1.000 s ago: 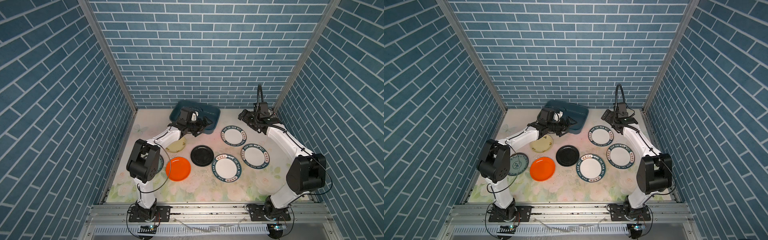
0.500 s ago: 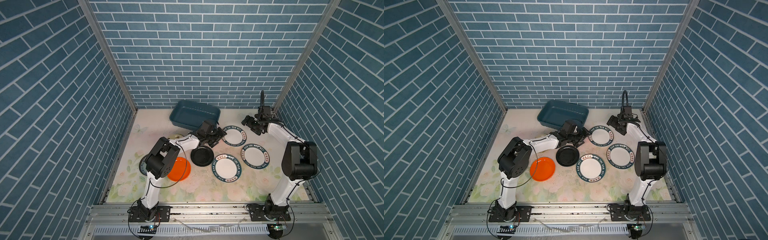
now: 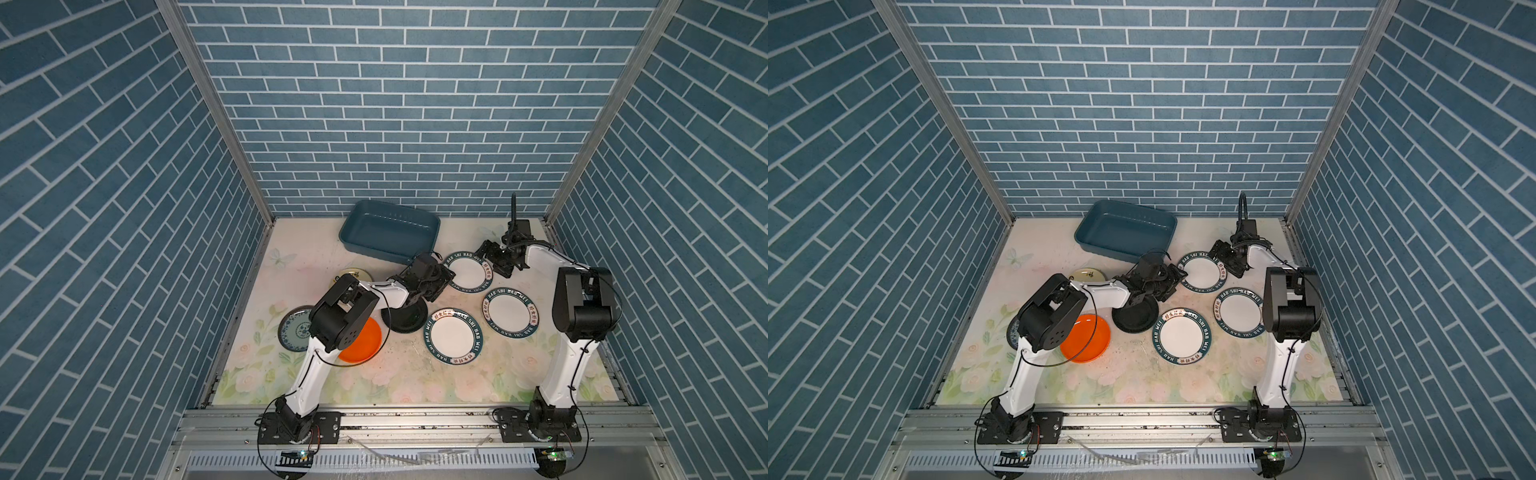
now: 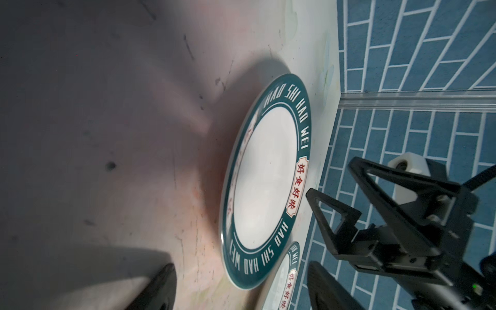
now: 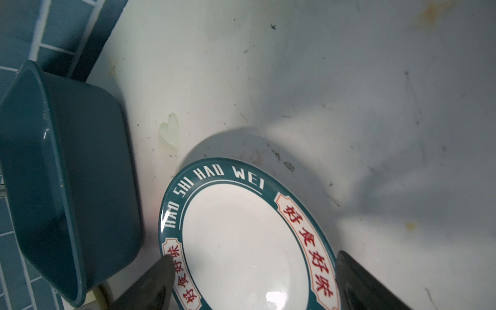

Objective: Place the plates into the plastic bin on the countertop
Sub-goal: Pick up the plate from the top-right of the table.

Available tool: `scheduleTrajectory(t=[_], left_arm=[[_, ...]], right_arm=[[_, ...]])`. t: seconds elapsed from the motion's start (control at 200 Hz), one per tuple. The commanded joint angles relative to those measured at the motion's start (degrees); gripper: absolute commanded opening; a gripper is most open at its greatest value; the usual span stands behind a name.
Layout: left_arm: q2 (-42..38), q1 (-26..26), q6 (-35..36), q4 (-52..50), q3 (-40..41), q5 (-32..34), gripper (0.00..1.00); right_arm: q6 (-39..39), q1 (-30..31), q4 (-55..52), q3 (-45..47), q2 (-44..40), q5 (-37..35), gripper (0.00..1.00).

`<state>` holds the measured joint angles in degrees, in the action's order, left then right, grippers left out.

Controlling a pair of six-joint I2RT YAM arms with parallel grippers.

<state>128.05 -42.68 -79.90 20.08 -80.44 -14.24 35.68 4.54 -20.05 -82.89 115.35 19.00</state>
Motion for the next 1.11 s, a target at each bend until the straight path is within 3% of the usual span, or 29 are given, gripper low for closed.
scheduleTrajectory(t=[0.0, 0.15, 0.745, 0.95, 1.1], left_arm=[[2.57, -0.76, -0.97, 2.53, -0.15, 2.0, 0.74], [4.04, -1.09, -1.33, 3.13, -0.83, 2.86, 0.7], [7.79, -2.5, -1.48, 0.9, -7.35, 3.81, 0.2], [6.14, -2.63, -1.39, 0.75, -6.52, 3.8, 0.12], [4.3, -2.59, -0.73, 0.45, -6.15, 3.31, 0.0]], right_arm=[[-1.03, -0.19, 0.61, -1.85, 1.77, 2.49, 0.92], [-0.96, -0.16, 0.64, -1.88, 2.92, 4.41, 0.91], [-0.7, -0.15, 0.93, -0.42, 4.2, 9.2, 0.88], [-1.24, -0.27, 0.46, -0.38, 1.56, 9.65, 0.88], [-1.49, -0.53, -0.34, -2.2, -2.22, 10.64, 0.88]])
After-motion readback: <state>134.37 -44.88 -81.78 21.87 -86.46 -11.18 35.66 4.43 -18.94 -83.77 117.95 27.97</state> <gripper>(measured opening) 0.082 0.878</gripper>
